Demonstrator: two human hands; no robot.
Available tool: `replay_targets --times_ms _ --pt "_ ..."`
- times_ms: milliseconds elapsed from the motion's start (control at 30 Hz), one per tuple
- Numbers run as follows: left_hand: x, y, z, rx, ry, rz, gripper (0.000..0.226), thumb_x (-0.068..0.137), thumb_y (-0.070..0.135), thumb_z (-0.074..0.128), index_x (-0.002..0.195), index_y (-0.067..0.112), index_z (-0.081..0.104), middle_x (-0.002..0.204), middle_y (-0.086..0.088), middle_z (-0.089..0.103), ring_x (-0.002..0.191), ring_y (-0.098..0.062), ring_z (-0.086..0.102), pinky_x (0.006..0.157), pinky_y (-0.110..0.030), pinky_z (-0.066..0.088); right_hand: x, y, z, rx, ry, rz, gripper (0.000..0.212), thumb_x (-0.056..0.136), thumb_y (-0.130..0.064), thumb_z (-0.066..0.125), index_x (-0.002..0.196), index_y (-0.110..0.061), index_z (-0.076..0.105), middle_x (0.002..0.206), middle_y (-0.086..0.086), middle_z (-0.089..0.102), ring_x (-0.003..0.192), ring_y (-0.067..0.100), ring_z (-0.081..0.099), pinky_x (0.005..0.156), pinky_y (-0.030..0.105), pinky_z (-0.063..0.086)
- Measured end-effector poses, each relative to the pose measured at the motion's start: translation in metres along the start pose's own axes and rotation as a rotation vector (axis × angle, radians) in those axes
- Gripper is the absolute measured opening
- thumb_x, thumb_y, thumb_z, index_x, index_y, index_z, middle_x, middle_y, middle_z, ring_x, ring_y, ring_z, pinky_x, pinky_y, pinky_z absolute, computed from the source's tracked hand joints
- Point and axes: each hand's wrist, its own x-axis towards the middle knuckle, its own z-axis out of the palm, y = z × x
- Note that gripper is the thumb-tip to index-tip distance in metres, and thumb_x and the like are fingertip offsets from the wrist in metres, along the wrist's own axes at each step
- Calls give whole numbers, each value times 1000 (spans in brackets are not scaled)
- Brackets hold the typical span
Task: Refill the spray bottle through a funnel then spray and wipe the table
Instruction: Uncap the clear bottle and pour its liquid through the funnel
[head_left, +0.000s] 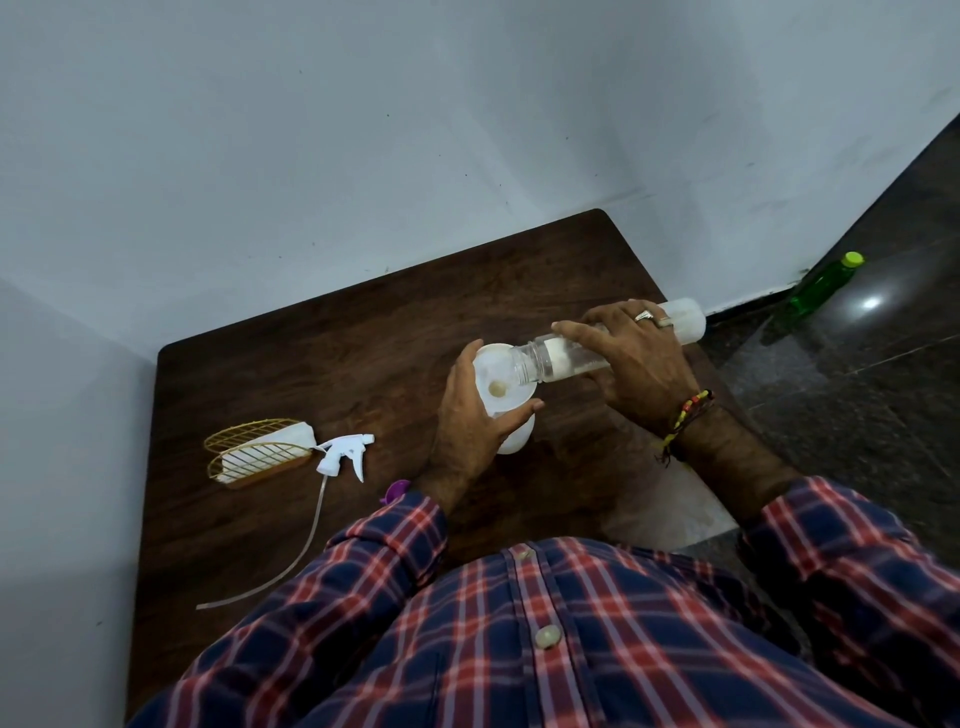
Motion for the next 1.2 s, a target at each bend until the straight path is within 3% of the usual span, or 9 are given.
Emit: replay_targets --times_ms 400,533,667,967,1200 --pt "-1 0 -1 -11 14 10 98 68 37 86 145 15 31 144 -2 44 126 -5 39 93 3 25 0 2 3 -8 -7 4 66 69 -11 76 130 -31 59 114 5 64 109 29 59 104 51 38" --pt "-2 3 -1 -14 14 8 98 68 35 87 145 14 31 144 -3 44 127 -5 38 98 -5 26 0 1 4 -1 -17 5 66 70 -11 74 130 -32 58 114 4 64 110 28 59 107 51 36" --pt "-2 2 -2 3 18 7 98 68 35 87 145 13 31 145 -5 44 124 -1 34 91 7 22 1 1 4 1 -9 2 65 70 -10 75 129 -31 59 114 6 65 109 29 59 106 52 37" --pt "-3 3 -2 3 17 0 99 68 37 86 146 14 30 146 -3 43 127 -4 37 91 8 23 1 1 5 -7 -3 3 63 70 -11 76 129 -29 61 114 8 66 110 30 60 108 54 37" --pt "-3 6 -3 -8 11 6 99 68 36 86 146 14 30 146 -4 42 127 -3 36 102 -9 29 1 1 4 -15 7 4 65 69 -9 76 128 -29 61 113 8 66 110 30 60 107 53 37"
